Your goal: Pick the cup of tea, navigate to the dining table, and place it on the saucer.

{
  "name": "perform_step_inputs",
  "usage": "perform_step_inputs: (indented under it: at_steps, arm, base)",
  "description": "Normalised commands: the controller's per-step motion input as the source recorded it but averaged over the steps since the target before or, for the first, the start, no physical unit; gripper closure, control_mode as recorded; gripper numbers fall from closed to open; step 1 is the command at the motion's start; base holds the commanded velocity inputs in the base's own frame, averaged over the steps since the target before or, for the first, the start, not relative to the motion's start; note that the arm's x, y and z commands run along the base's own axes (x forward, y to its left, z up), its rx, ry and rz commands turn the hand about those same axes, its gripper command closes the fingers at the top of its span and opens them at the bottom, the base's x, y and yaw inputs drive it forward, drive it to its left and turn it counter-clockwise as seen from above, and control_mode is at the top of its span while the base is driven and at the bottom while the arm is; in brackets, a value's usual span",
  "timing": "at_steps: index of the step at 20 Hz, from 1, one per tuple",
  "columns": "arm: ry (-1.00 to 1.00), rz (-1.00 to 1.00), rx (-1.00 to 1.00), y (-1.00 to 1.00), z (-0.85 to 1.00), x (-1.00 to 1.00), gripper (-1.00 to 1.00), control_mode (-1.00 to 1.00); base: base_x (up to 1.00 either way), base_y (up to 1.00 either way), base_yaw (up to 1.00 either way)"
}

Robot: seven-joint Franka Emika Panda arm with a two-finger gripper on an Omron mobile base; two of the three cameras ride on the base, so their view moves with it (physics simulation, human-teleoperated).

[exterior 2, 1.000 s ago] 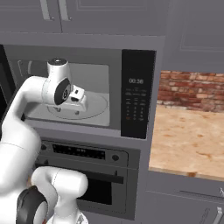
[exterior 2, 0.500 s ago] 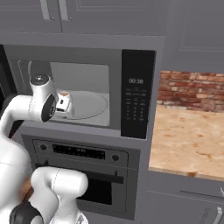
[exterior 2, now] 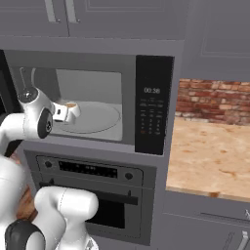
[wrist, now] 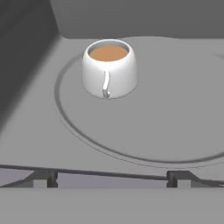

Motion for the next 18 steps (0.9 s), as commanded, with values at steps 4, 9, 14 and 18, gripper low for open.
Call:
perform_step_inputs:
  at_steps: [4,9,14,18]
  arm:
    - [0.07,0.00,0.00,0.00,0.49,0.33,-1.00,-1.00]
    - [0.18,0.00,0.00,0.13,0.04,0.48,-1.00,-1.00]
    - [0.14,0.00,0.00,0.16,-0.08,0.23,-1.00,-1.00]
    - [0.07,0.00,0.00,0.00,-0.13,0.20,-1.00,-1.00]
  base:
    - [0.00,0.00,0.00]
    - [0.00,0.00,0.00]
    - [0.00,0.00,0.00]
    - [0.00,0.00,0.00]
